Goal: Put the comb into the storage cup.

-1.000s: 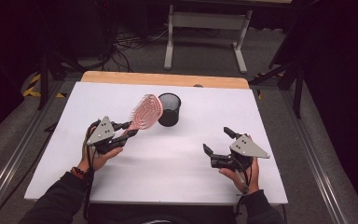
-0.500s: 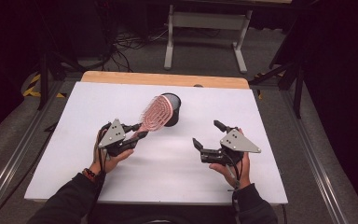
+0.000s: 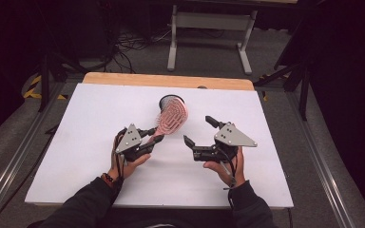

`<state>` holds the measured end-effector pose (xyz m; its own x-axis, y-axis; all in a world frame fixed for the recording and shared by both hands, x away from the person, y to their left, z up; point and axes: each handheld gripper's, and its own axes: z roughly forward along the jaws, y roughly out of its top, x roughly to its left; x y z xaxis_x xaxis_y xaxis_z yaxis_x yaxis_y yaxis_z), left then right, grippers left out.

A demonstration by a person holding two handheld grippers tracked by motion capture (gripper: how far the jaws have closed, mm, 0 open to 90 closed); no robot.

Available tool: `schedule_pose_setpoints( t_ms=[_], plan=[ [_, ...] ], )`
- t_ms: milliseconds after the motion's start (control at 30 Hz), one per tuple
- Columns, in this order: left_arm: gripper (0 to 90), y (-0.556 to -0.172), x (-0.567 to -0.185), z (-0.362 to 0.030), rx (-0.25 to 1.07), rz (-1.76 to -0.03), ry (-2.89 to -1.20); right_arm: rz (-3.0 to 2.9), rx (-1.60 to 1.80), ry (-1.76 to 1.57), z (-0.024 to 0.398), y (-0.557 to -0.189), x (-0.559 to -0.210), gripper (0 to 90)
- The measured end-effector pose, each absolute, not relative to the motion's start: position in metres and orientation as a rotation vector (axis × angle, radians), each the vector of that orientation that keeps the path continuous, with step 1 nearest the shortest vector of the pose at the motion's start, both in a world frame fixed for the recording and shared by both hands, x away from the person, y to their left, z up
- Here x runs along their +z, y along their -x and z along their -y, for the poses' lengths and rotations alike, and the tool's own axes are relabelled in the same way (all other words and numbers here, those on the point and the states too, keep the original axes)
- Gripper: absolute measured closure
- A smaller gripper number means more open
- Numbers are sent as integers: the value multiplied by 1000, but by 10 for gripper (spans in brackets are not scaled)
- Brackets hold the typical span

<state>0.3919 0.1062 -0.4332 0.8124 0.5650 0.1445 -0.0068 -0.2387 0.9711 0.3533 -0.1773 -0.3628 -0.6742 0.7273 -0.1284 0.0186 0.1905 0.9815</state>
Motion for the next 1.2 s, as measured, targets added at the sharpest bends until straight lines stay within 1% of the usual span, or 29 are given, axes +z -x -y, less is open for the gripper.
schedule_pose_setpoints(
  t_ms=[167, 433, 600, 700, 767, 833, 967, 1033, 1100, 1200],
  plan=[
    [696, -392, -438, -97, 547, -434, -1742, -1887, 1537, -687, 169, -354, -363, 79],
    [696, -387, -439, -88, 578, -425, -1740, -1879, 1557, -696, 166, -355, -362, 80],
    [696, -385, -440, -83, 591, -420, -1738, -1889, 1555, -726, 160, -359, -362, 128],
    [696, -381, -440, -78, 619, -408, -1744, -1896, 1544, -747, 155, -362, -363, 157],
    [696, -378, -441, -75, 646, -412, -1739, -1897, 1529, -767, 152, -363, -365, 161],
    [696, -378, -440, -73, 632, -413, -1733, -1898, 1538, -773, 150, -363, -366, 176],
    [696, -374, -441, -70, 651, -417, -1736, -1868, 1575, -750, 151, -361, -364, 258],
    [696, -373, -442, -68, 656, -420, -1735, -1847, 1586, -761, 151, -360, -363, 278],
    [695, -372, -442, -68, 658, -418, -1735, -1825, 1580, -786, 151, -361, -364, 364],
    [696, -372, -443, -67, 657, -427, -1737, -1814, 1625, -812, 152, -362, -364, 449]
  ],
)
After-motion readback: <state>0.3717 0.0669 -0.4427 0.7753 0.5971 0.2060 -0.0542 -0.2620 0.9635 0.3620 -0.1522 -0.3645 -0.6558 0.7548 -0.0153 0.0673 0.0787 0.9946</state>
